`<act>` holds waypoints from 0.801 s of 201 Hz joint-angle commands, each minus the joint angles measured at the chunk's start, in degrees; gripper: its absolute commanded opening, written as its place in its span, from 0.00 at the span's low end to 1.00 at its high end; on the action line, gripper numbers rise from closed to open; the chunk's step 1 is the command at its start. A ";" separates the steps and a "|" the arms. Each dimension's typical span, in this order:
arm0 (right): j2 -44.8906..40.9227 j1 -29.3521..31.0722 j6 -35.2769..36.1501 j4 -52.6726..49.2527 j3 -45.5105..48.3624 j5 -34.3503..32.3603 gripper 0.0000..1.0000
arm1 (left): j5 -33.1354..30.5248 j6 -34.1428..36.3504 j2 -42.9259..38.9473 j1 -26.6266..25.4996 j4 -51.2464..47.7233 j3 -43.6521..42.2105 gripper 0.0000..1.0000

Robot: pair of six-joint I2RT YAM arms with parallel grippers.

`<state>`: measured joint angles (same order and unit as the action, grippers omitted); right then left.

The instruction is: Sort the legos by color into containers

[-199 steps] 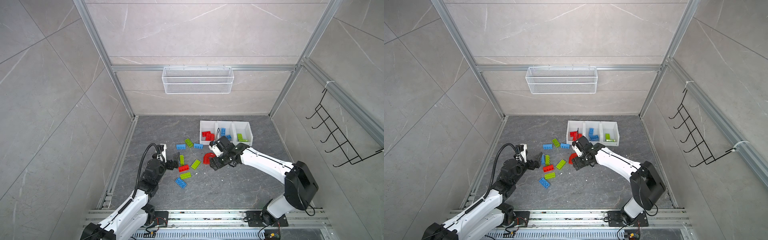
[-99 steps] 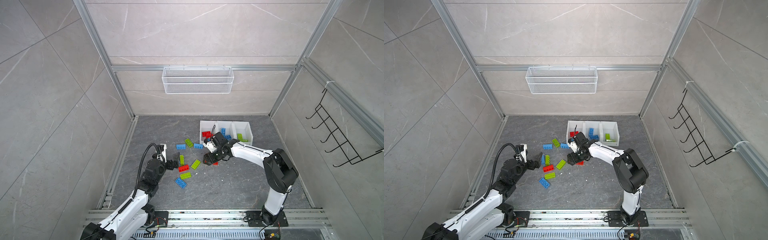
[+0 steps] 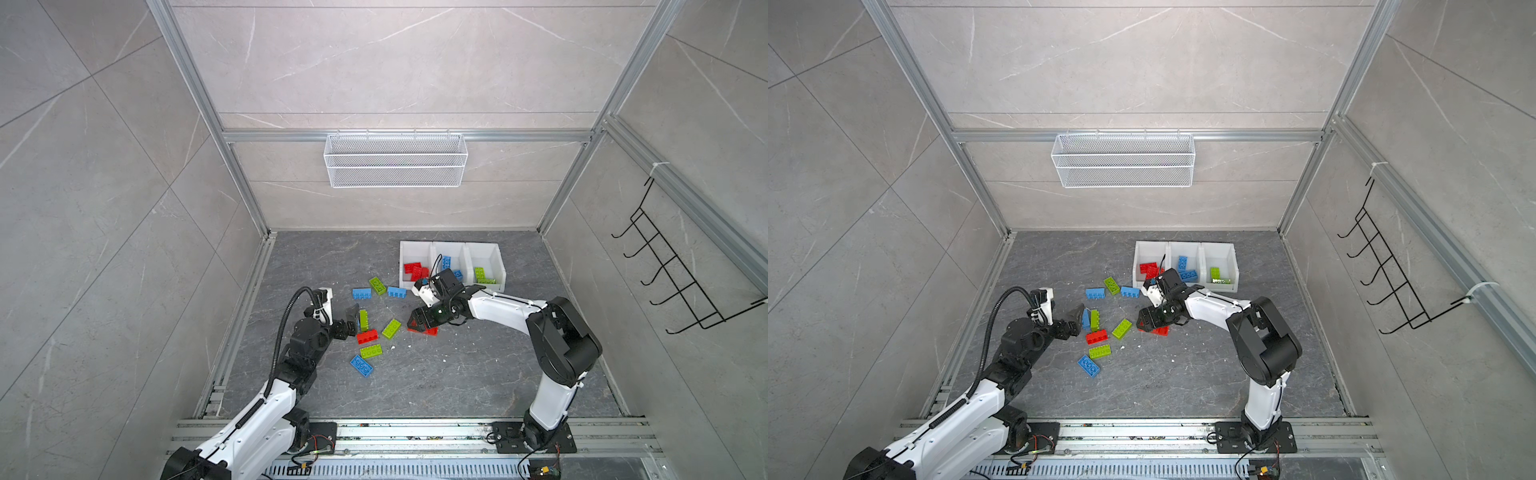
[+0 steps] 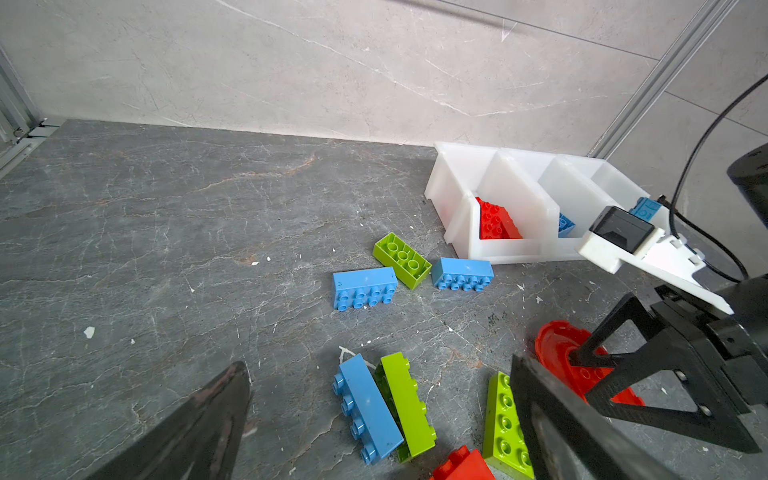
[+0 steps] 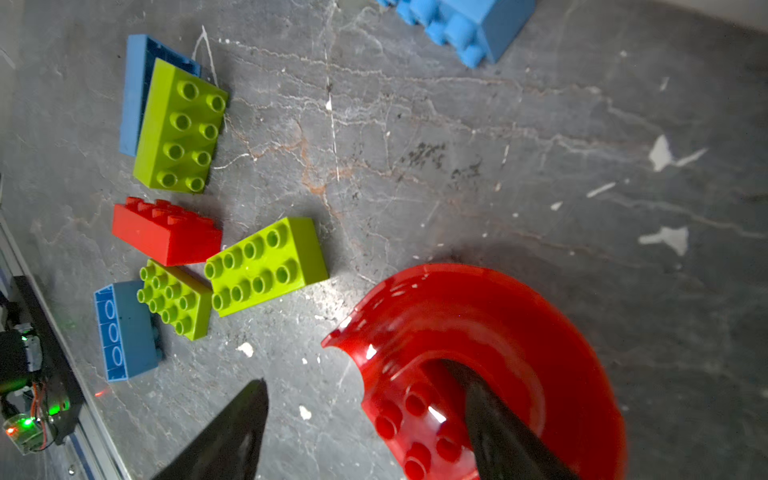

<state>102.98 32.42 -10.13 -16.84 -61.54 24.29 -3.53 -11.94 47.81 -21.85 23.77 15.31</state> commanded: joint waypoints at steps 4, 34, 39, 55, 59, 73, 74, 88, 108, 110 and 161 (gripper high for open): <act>-6.30 0.26 -5.15 2.21 5.14 1.76 0.76 | -0.68 0.41 -0.44 0.22 1.54 1.20 1.00; -14.09 3.24 -7.01 1.70 8.97 4.18 0.77 | -0.51 0.29 -0.53 0.22 1.67 1.25 1.00; -14.79 3.61 -6.92 0.89 8.89 4.43 0.77 | -0.47 0.34 -0.53 0.22 1.57 1.30 1.00; -16.85 4.45 -6.08 -1.98 8.07 3.57 0.76 | -0.42 0.21 -0.57 0.22 1.50 1.23 1.00; -17.28 4.51 -5.50 -2.84 7.68 2.82 0.76 | -0.41 0.24 -0.60 0.18 1.51 1.23 1.00; -18.03 5.32 -2.48 -8.38 5.72 -4.34 0.75 | -0.42 0.19 -0.83 0.22 1.29 1.26 1.00; -18.01 5.34 -2.24 -8.38 5.38 -4.83 0.75 | -0.42 0.18 -0.86 0.22 1.28 1.28 1.00; -16.85 5.63 0.51 -13.32 2.63 -10.24 0.71 | -0.37 0.19 -1.14 0.21 1.35 1.21 1.00; -14.32 6.14 2.66 -16.00 0.51 -13.75 0.71 | -0.32 0.16 -1.32 0.18 1.28 1.23 1.00; -14.02 6.29 2.90 -16.09 0.40 -13.86 0.71 | -0.33 0.12 -1.25 0.24 1.28 1.17 1.00; -5.01 10.44 5.81 -19.51 -5.64 -23.41 0.68 | -0.42 0.22 -0.84 0.18 1.49 1.17 1.00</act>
<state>94.39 41.50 -6.70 -31.92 -63.81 7.42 -3.53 -11.94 47.40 -21.85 23.55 15.31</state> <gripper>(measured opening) 0.682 0.997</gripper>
